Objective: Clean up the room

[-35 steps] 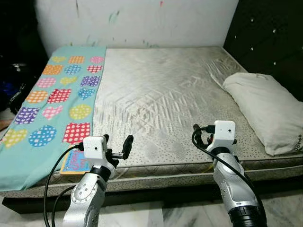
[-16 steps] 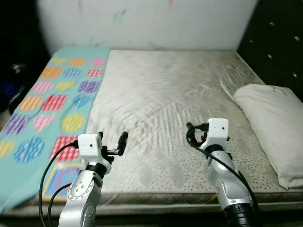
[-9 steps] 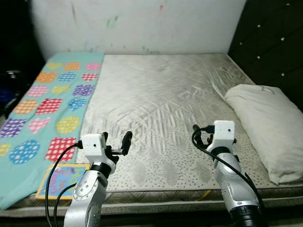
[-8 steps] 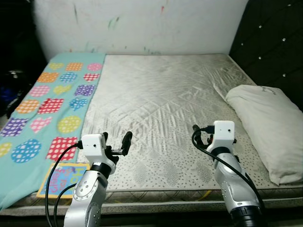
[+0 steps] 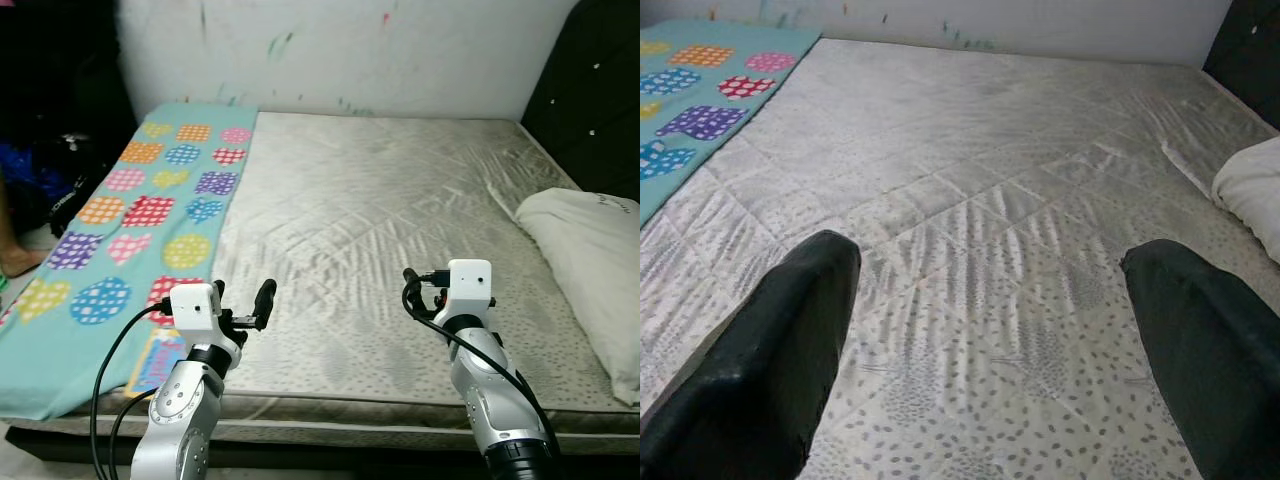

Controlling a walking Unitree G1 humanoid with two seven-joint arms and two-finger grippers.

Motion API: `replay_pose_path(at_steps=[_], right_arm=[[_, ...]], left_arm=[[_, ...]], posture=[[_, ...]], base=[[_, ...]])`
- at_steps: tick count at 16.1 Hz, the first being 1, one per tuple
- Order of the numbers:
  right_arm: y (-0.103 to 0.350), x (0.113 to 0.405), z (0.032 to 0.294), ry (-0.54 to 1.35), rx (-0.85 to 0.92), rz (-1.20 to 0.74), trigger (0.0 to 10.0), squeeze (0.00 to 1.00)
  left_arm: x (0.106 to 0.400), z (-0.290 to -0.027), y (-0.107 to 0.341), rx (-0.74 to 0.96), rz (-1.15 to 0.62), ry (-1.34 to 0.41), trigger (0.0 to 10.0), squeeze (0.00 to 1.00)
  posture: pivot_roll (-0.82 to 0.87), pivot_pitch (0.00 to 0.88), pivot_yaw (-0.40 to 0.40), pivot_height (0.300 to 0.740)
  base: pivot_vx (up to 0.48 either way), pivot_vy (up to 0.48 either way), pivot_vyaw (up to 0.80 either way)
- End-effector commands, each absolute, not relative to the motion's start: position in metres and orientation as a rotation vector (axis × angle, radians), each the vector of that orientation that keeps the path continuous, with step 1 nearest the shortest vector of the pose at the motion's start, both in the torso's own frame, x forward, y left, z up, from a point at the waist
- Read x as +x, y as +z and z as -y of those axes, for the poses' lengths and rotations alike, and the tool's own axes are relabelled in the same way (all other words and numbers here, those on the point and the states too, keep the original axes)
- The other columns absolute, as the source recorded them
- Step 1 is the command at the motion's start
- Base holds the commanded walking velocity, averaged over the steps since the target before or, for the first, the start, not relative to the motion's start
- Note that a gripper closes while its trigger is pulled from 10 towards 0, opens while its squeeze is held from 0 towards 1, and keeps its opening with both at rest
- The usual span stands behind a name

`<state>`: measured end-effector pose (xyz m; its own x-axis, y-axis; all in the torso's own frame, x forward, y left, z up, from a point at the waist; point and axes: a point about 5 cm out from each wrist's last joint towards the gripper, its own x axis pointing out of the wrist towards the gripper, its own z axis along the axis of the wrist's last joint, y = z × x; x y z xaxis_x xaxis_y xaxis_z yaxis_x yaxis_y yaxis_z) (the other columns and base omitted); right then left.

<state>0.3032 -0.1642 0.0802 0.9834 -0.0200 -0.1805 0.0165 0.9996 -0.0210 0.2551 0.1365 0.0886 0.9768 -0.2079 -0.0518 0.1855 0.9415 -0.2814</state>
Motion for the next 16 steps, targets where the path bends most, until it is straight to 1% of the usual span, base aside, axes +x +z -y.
replay_pose_path(at_steps=[1,8,12,16], right_arm=[[0.088,0.306,0.165,-0.021,-0.018,-0.160,10.0,0.00],[0.087,0.307,0.164,-0.014,-0.020,-0.167,10.0,0.00],[0.085,0.306,0.161,0.005,-0.018,-0.179,10.0,0.00],[0.082,0.300,0.150,0.094,-0.018,-0.195,10.0,0.00]], left_arm=[[0.255,-0.135,0.089,-0.267,-0.087,-0.208,10.0,0.00],[0.255,-0.136,0.089,-0.254,-0.079,-0.204,10.0,0.00],[0.253,-0.135,0.090,-0.257,-0.066,-0.217,10.0,0.00],[0.253,-0.140,0.089,-0.250,-0.072,-0.189,10.0,0.00]], posture=[[-0.09,0.000,-0.024,0.740],[-0.09,0.000,-0.026,0.740],[-0.09,0.000,-0.026,0.740],[-0.09,0.000,-0.024,0.740]], base=[[0.000,0.480,0.00],[0.000,0.463,0.00],[0.000,0.000,0.00],[0.000,0.000,0.00]])
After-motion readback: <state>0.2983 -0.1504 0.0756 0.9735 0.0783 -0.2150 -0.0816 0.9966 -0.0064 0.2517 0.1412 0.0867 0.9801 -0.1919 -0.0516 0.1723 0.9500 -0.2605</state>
